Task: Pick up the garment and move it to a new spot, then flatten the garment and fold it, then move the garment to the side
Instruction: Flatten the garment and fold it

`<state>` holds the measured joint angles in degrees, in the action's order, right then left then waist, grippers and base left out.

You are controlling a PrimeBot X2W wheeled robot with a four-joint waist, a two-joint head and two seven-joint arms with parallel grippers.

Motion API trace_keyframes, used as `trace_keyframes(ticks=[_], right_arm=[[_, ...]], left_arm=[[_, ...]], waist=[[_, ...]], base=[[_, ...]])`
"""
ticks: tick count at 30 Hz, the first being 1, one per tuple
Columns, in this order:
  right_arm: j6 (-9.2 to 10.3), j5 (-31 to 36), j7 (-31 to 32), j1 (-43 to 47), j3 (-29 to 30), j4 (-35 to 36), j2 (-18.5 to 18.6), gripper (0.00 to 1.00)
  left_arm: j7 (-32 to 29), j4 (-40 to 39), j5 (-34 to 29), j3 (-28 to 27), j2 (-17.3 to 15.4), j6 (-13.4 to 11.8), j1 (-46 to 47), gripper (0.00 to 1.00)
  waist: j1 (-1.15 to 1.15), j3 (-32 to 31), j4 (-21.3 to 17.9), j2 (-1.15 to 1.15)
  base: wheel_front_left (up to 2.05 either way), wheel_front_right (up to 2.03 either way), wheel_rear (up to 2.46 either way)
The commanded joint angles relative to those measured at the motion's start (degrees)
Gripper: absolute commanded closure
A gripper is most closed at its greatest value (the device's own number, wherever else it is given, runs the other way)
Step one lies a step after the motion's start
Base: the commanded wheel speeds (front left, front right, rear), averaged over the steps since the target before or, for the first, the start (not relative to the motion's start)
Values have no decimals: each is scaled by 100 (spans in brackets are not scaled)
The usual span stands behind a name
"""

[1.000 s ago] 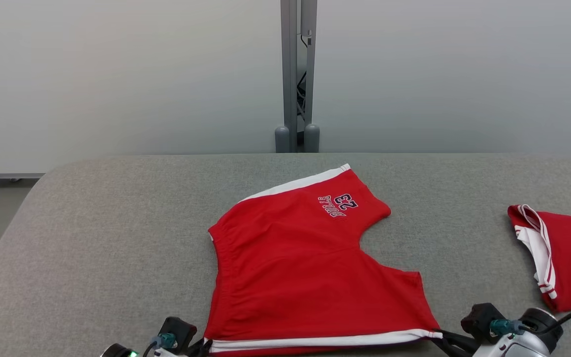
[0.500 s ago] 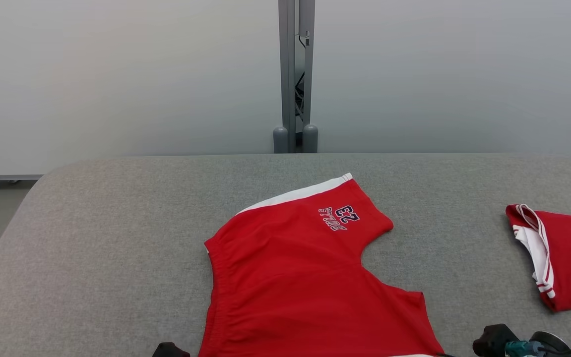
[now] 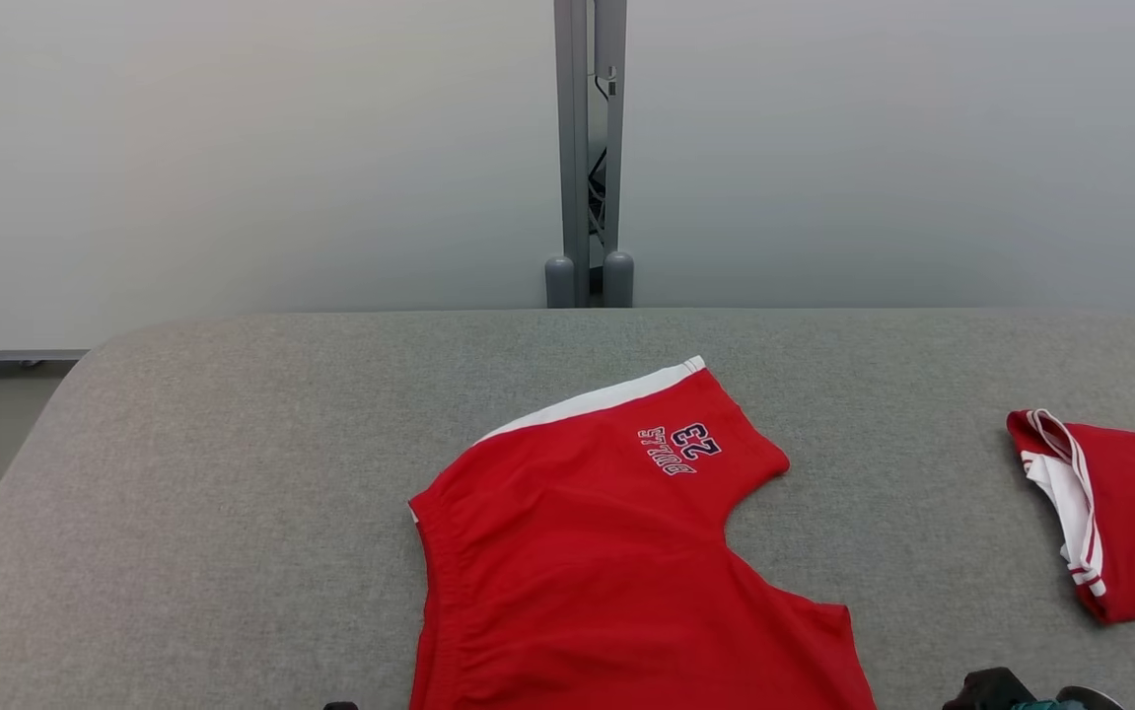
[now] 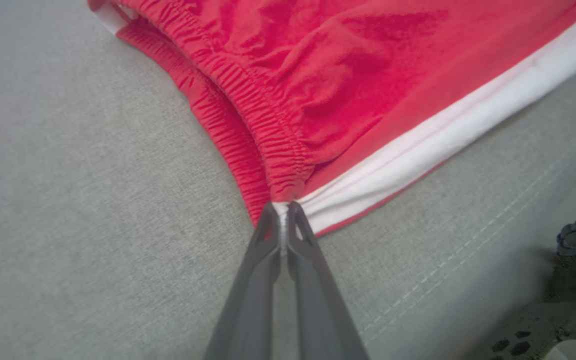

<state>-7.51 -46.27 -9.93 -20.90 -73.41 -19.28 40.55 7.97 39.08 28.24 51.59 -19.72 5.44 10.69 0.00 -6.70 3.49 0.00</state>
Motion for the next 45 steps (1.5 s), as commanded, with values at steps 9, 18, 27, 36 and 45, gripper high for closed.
trace_keyframes(ticks=[9, 18, 27, 36, 45], right_arm=[[5, 46, 86, -84, 141, 249, 169, 100], [5, -25, 6, -376, 602, 330, 292, 100], [5, -101, 58, -794, 875, 482, 349, 100], [5, -187, 47, -1178, 1000, 388, 288, 100], [5, -350, 59, -1811, 1068, -9, 217, 100]], left_arm=[[-246, -829, 152, -110, -349, -171, -138, 100], [-320, -1486, 359, -379, -426, -304, 103, 100], [-573, -2053, 618, -545, -463, -291, 330, 100], [-535, -2231, 820, -778, -371, -418, 541, 100], [-422, -1850, 1233, -1093, 144, -525, 925, 100]], waist=[[0, 116, 87, 0], [0, 283, 179, 0], [0, 359, 286, 0], [0, 473, 382, 0], [0, 809, 529, 0]], base=[[0, 0, 0], [0, 0, 0], [0, 0, 0], [0, 0, 0], [0, 0, 0]])
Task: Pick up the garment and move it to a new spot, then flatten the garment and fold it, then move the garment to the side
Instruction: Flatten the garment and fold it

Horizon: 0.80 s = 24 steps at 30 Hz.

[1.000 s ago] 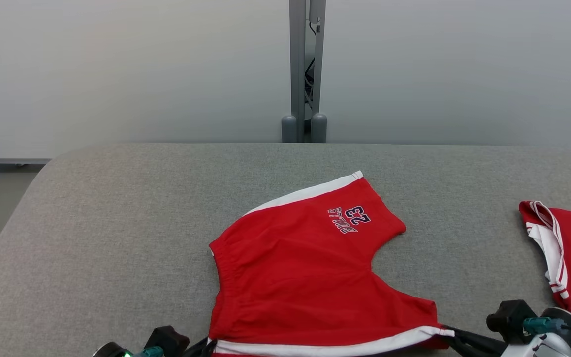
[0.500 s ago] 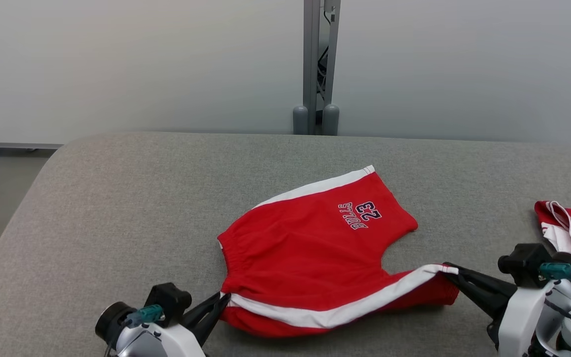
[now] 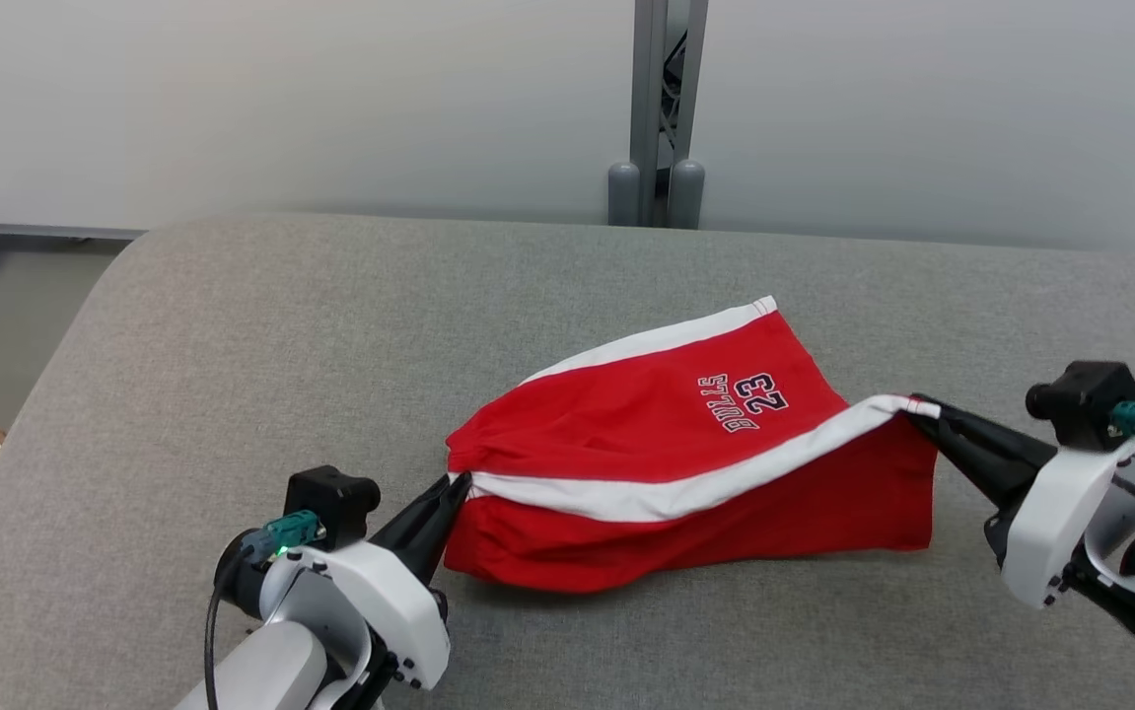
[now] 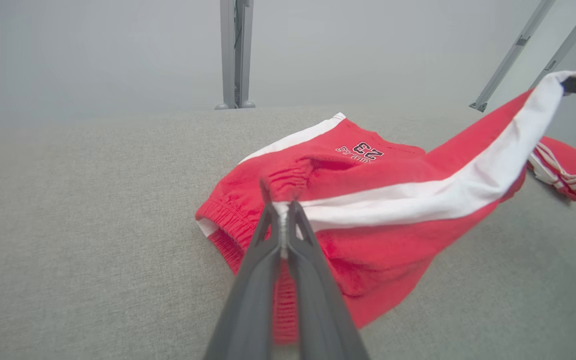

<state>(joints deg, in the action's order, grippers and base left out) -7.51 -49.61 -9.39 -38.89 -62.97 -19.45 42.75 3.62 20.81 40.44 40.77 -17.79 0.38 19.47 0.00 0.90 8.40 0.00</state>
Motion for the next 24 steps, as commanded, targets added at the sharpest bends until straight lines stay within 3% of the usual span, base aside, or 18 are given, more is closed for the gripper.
trace_keyframes(ticks=[1, 12, 24], right_arm=[[5, -74, 13, -101, 34, -43, -19, 100], [5, -558, 248, -1264, -295, -638, -91, 100], [5, -882, 577, -2524, -901, -1371, -299, 100]], left_arm=[[37, 62, 47, -43, 24, -38, 110, 100], [460, 1307, 350, -400, 867, -99, 1027, 100], [961, 2715, 418, -474, 1365, 87, 1951, 100]], waist=[[0, 99, 53, 0], [0, 783, 247, 0], [0, 1580, 452, 0]], base=[[0, 0, 0], [0, 0, 0], [0, 0, 0]])
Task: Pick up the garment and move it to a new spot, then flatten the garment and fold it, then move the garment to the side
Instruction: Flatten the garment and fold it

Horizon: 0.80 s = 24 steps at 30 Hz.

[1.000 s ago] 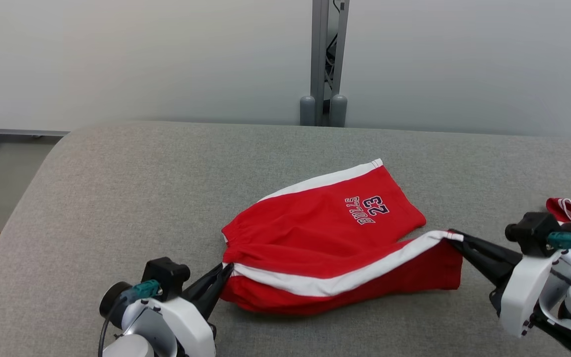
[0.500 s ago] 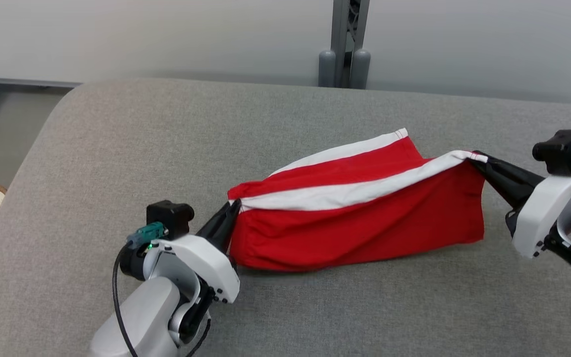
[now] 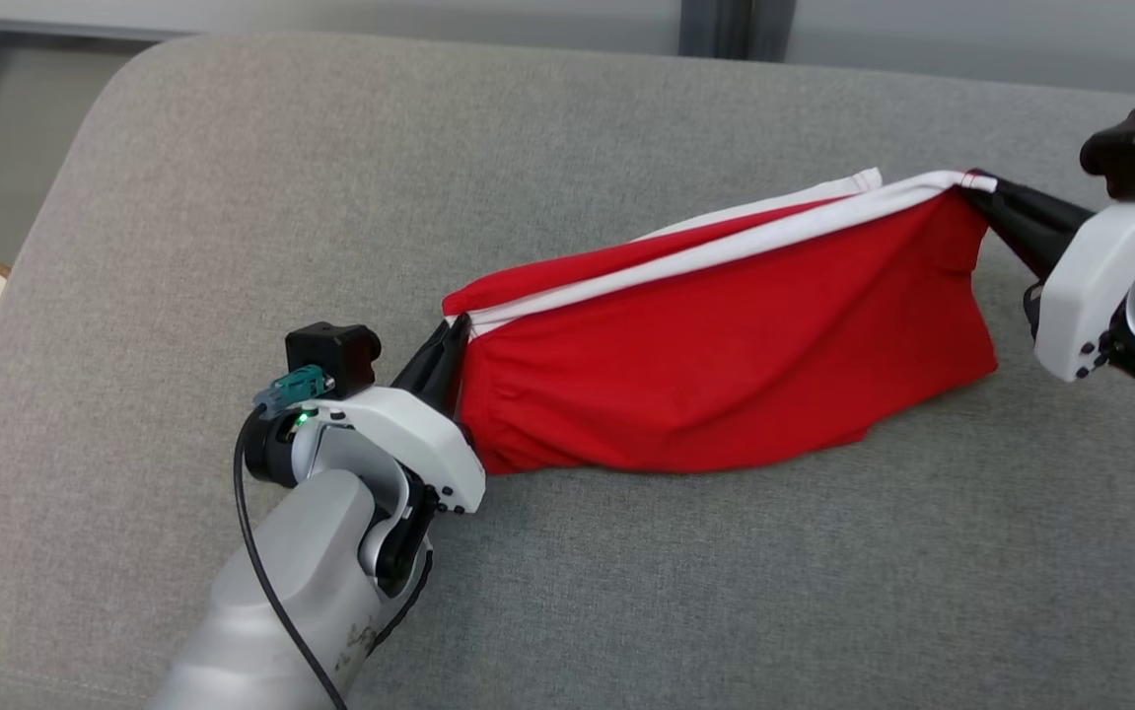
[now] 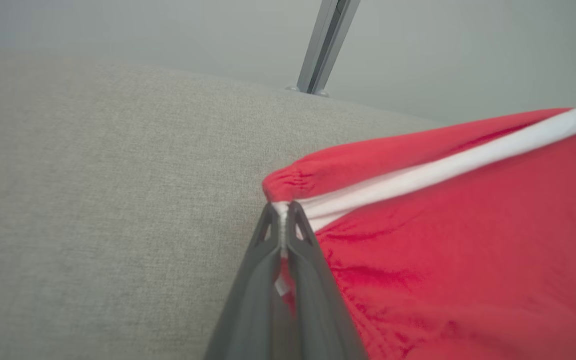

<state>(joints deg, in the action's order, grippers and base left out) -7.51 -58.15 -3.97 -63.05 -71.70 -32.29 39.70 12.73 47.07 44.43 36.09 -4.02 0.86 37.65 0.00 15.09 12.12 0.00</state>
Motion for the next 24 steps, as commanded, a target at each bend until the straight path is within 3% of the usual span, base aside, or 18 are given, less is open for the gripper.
trace_keyframes(ticks=[1, 10, 24], right_arm=[[5, -24, 64, -195, -49, -155, -18, 100], [5, -28, 482, -654, -160, -595, -155, 100], [5, 188, 764, -823, -169, -982, -272, 100]], left_arm=[[75, 173, 21, 9, 8, 57, 198, 100], [217, 345, 159, 319, 87, 146, 546, 100], [242, -168, 371, 897, 95, -144, 749, 100]], waist=[[0, 219, 101, 0], [0, 647, 281, 0], [0, 964, 459, 0]], base=[[0, 0, 0], [0, 0, 0], [0, 0, 0]])
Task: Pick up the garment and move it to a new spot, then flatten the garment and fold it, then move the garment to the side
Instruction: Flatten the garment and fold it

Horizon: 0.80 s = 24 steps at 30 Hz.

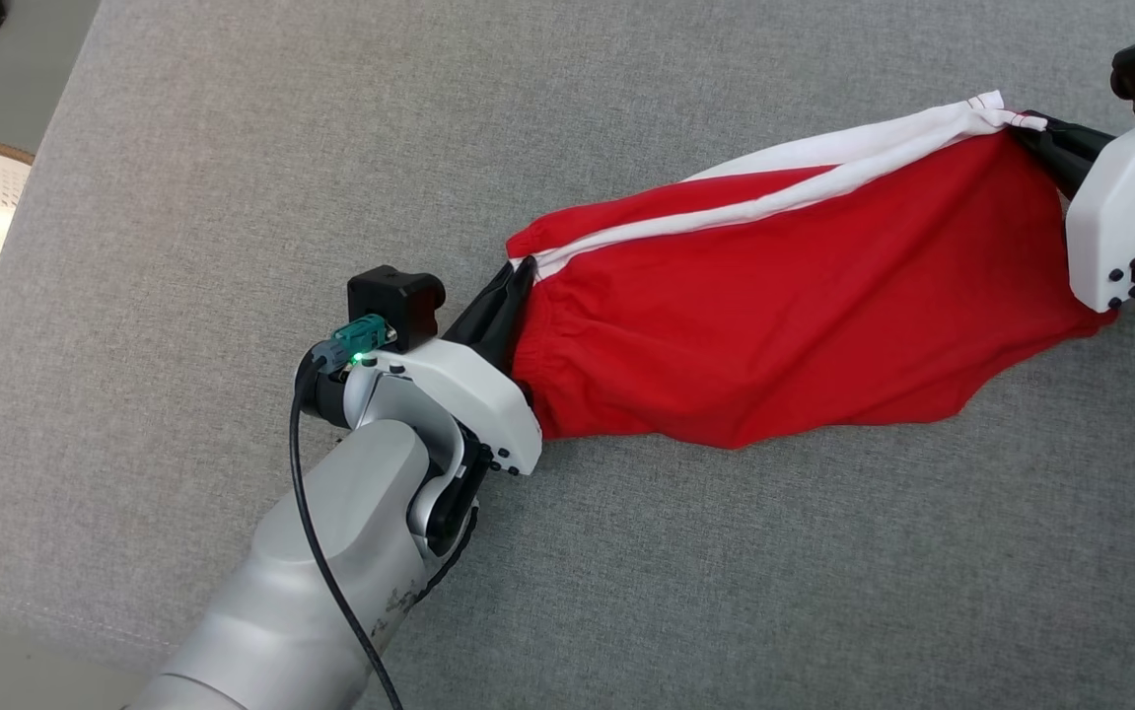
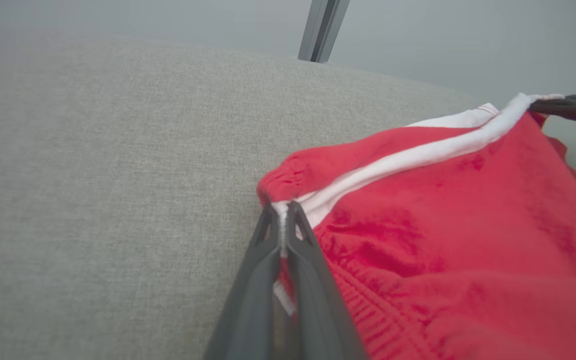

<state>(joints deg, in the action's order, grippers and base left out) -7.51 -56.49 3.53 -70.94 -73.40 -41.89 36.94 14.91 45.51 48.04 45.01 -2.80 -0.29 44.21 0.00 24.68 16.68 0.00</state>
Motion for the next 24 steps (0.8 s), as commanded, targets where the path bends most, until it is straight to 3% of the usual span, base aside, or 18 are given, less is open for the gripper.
trace_keyframes(ticks=[1, 16, 17, 18, 19, 20, 21, 22, 24], right_arm=[[5, 40, 10, -39, 0, -41, -4, 100], [5, 67, -166, -134, 0, -539, -117, 100], [5, 25, -206, -152, 0, -595, -123, 94], [6, 20, -281, -179, 2, -649, -131, 62], [6, 15, -372, -202, 2, -699, -144, 0], [6, -24, -426, -197, 2, -749, -164, 0], [5, -24, -452, -193, 1, -775, -183, 0], [5, -1, -494, -198, 1, -791, -196, 0], [5, 17, -528, -206, 1, -806, -204, 0]], left_arm=[[24, -27, 3, 13, -28, -37, 97, 100], [25, -82, -79, -124, -33, -245, 97, 100], [25, -86, -88, -128, -33, -243, 95, 100], [25, -89, -98, -131, -33, -241, 95, 100], [25, -93, -109, -136, -33, -240, 99, 85], [25, -95, -114, -142, -35, -245, 104, 62], [25, -97, -120, -146, -38, -255, 108, 22], [25, -101, -128, -150, -35, -266, 107, 0], [25, -104, -144, -152, -30, -277, 99, 0]], waist=[[0, 13, 6, 0], [0, 73, 3, 0], [0, 76, 0, 0], [0, 80, -4, 0], [0, 83, -7, 0], [0, 84, -10, 0], [0, 84, -11, 0], [0, 80, -13, 0], [0, 74, -15, 0]], base=[[0, 0, 0], [0, 0, 0], [0, 0, 0], [0, 0, 0], [0, 0, 0], [0, 0, 0], [0, 0, 0], [0, 0, 0], [0, 0, 0]])
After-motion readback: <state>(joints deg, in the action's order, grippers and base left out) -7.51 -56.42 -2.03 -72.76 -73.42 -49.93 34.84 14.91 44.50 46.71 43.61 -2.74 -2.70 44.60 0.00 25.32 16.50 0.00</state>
